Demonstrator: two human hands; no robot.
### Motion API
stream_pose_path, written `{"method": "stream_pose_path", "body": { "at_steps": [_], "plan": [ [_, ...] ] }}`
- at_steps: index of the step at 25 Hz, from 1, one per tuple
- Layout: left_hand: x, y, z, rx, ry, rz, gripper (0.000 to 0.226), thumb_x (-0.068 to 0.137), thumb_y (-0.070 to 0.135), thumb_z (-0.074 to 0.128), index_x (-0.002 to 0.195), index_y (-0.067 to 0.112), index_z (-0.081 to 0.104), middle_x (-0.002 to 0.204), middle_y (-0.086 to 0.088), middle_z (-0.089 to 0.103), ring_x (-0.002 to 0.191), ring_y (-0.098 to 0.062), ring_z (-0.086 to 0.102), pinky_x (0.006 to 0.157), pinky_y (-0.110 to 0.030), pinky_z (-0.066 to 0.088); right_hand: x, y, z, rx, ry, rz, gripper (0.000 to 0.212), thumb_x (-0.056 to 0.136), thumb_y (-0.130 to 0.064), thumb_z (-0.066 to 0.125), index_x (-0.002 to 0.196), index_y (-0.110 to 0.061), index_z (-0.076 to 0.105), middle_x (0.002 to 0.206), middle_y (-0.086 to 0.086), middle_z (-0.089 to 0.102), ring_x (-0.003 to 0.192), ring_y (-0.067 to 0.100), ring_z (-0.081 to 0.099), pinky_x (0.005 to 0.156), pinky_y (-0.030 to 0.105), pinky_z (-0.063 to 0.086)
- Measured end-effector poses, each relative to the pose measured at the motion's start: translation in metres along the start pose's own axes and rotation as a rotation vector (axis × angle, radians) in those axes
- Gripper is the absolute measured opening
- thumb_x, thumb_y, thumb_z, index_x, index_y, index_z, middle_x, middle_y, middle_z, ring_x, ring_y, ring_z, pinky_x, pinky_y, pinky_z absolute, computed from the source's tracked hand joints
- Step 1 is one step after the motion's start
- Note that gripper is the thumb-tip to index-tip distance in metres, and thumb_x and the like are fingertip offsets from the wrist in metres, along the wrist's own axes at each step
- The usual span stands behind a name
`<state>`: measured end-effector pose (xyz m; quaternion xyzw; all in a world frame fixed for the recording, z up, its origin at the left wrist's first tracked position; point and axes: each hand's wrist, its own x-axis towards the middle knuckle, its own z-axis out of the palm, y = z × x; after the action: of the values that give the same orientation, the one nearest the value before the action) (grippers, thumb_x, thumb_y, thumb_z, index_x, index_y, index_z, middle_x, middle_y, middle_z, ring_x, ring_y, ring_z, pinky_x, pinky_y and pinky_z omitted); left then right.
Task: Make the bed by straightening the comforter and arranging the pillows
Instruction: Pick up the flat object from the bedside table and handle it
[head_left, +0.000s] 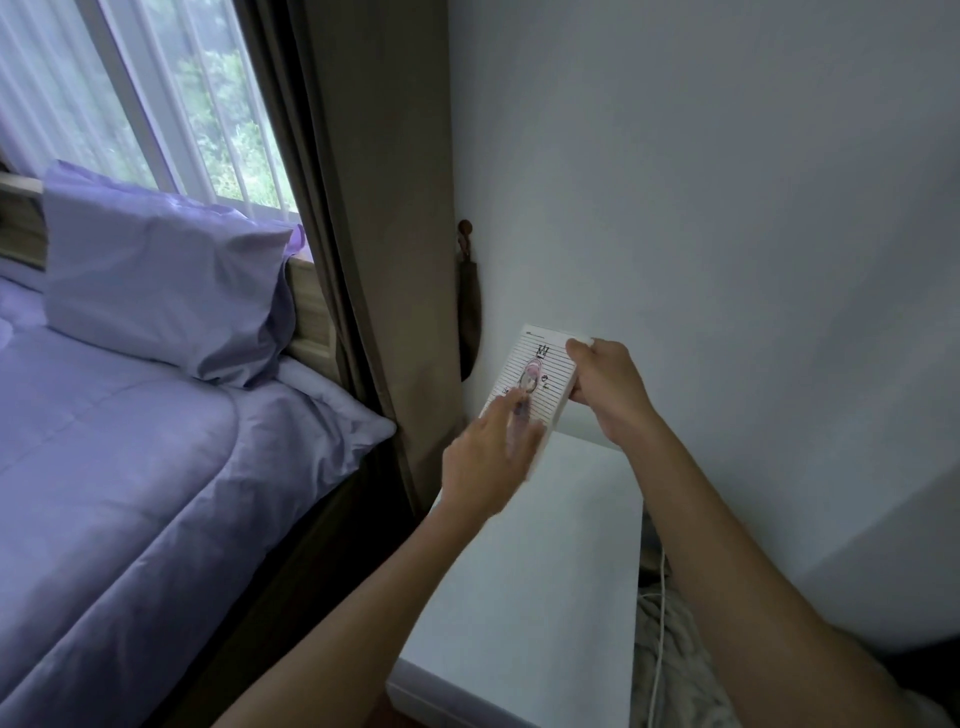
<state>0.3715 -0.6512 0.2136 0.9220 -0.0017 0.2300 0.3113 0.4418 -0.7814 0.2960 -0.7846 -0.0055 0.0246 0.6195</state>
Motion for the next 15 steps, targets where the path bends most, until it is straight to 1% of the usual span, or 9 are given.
{"method": "stream_pose_path", "body": {
  "at_steps": [1,2,4,5,7,9,11,13,15],
  "plan": [
    [0.004,-0.012,-0.001,-0.086,-0.041,-0.084,0.057,0.091,0.060,0.030,0.132,0.023,0.049,0.125,-0.001,0.062,0.104,-0.027,0.064,0.081,-0.037,0.051,0.001,0.006,-0.002,-0.007,-0.023,0.008,0.027,0.095,-0.021,0.043,0.099,-0.006,0.065,0.097,0.011,0.072,0.091,0.025,0.070,0.085,0.044,0.057],
    [0.010,-0.024,-0.002,-0.150,-0.036,-0.173,0.058,0.092,0.059,0.029,0.132,0.021,0.049,0.127,-0.003,0.060,0.111,-0.029,0.060,0.089,-0.038,0.048,0.002,0.012,-0.005,-0.014,-0.057,0.017,0.026,0.097,-0.021,0.042,0.101,-0.007,0.064,0.099,0.011,0.072,0.093,0.024,0.069,0.086,0.042,0.057],
    [0.027,-0.039,-0.012,-0.225,-0.048,-0.349,0.049,0.097,0.044,0.038,0.136,0.017,0.047,0.136,-0.007,0.055,0.125,-0.028,0.052,0.101,-0.034,0.039,0.004,0.024,-0.011,0.039,-0.136,0.055,0.023,0.100,-0.019,0.041,0.106,-0.009,0.061,0.103,0.010,0.070,0.093,0.022,0.068,0.082,0.037,0.056],
    [0.035,-0.043,-0.017,-0.232,-0.116,-0.401,0.045,0.100,0.036,0.041,0.138,0.014,0.046,0.139,-0.008,0.053,0.128,-0.026,0.049,0.102,-0.031,0.036,0.005,0.029,-0.013,0.085,-0.175,0.077,0.023,0.100,-0.018,0.041,0.107,-0.009,0.061,0.102,0.009,0.070,0.090,0.021,0.067,0.078,0.034,0.055],
    [0.046,-0.048,-0.020,-0.278,-0.305,-0.388,0.038,0.101,0.026,0.041,0.133,0.008,0.052,0.134,-0.010,0.057,0.119,-0.024,0.053,0.098,-0.030,0.037,0.008,0.040,-0.015,0.165,-0.226,0.118,0.021,0.101,-0.016,0.042,0.107,-0.011,0.061,0.098,0.007,0.069,0.087,0.019,0.066,0.076,0.031,0.053],
    [0.051,-0.060,-0.013,-0.446,-0.407,-0.375,0.031,0.100,0.026,0.045,0.123,0.014,0.062,0.120,-0.006,0.066,0.109,-0.023,0.060,0.092,-0.032,0.044,0.012,0.051,-0.014,0.208,-0.245,0.139,0.019,0.100,-0.015,0.043,0.107,-0.014,0.061,0.097,0.005,0.068,0.088,0.018,0.064,0.079,0.032,0.053],
    [0.046,-0.074,0.001,-0.564,-0.419,-0.433,0.024,0.096,0.025,0.053,0.114,0.023,0.068,0.110,-0.001,0.073,0.105,-0.023,0.067,0.090,-0.037,0.052,0.017,0.064,-0.012,0.235,-0.255,0.139,0.017,0.100,-0.013,0.044,0.104,-0.016,0.060,0.096,0.004,0.066,0.086,0.016,0.063,0.078,0.030,0.052],
    [0.040,-0.084,0.014,-0.618,-0.368,-0.519,0.021,0.092,0.017,0.061,0.110,0.021,0.071,0.105,-0.002,0.074,0.102,-0.023,0.069,0.085,-0.038,0.056,0.023,0.078,-0.010,0.264,-0.253,0.128,0.016,0.099,-0.010,0.045,0.101,-0.017,0.059,0.094,0.004,0.064,0.084,0.015,0.060,0.074,0.029,0.051],
    [0.033,-0.089,0.027,-0.639,-0.315,-0.569,0.019,0.089,0.012,0.064,0.104,0.020,0.073,0.101,-0.005,0.074,0.097,-0.023,0.069,0.081,-0.035,0.055,0.029,0.097,-0.005,0.254,-0.239,0.123,0.016,0.098,-0.009,0.047,0.097,-0.018,0.059,0.092,0.002,0.063,0.083,0.015,0.059,0.073,0.029,0.049]
  ]
}}
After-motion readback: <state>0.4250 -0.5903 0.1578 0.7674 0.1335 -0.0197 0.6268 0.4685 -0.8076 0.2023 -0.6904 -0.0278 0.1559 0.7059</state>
